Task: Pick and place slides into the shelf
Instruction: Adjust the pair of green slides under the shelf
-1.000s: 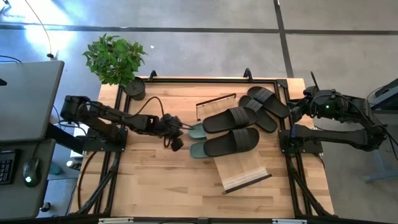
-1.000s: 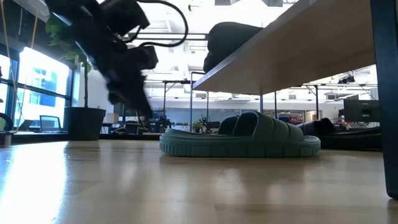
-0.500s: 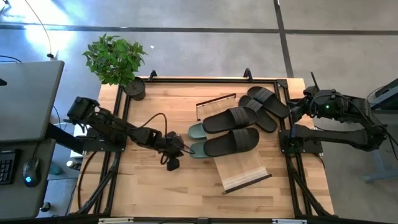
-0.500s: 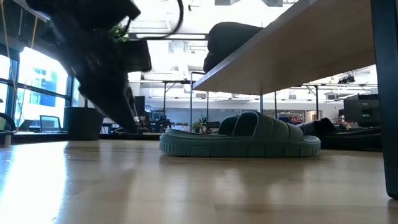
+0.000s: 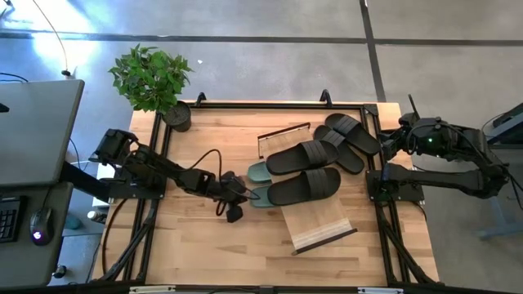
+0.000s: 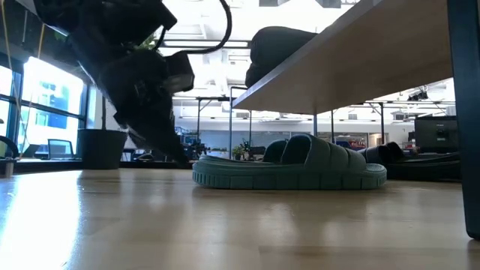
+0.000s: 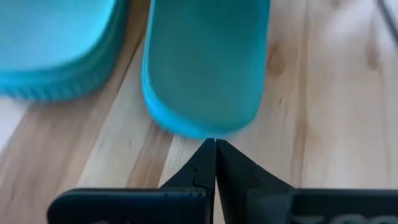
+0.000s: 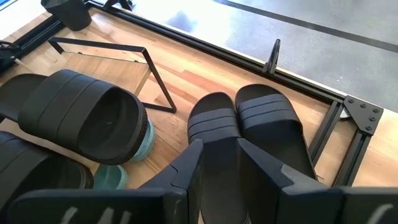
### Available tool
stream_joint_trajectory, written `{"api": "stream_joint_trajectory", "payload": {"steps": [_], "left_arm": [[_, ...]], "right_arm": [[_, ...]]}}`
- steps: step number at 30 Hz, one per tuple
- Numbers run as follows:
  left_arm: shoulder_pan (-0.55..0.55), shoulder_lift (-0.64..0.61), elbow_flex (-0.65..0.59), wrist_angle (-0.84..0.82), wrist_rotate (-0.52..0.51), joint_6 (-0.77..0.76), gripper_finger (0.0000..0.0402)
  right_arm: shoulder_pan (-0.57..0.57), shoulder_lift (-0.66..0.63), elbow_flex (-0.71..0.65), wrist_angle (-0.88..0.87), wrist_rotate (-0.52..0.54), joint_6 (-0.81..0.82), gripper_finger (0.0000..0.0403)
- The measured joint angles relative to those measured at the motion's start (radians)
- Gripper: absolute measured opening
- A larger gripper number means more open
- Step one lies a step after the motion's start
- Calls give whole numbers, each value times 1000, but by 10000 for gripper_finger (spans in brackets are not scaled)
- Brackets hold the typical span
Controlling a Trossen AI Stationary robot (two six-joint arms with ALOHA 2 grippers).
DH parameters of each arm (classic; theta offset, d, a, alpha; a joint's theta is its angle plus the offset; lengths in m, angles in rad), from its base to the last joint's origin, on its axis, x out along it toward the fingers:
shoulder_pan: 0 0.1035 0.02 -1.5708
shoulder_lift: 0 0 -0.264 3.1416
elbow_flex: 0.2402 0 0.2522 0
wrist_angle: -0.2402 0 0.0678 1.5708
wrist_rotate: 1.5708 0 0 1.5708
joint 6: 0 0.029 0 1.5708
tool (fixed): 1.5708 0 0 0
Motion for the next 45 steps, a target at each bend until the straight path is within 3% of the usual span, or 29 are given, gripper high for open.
{"api": "stream_joint_trajectory", "payload": {"steps": [24, 34, 45], "left_arm": [[1, 66, 40, 82, -31, 27, 0], [27, 167, 91, 79, 13, 28, 0], [26, 101, 90, -43, 59, -1, 0]], "right_arm": [[0, 0, 0, 0, -9, 1, 87], [0, 0, 0, 0, -9, 19, 87], [0, 0, 0, 0, -7, 27, 87]]}}
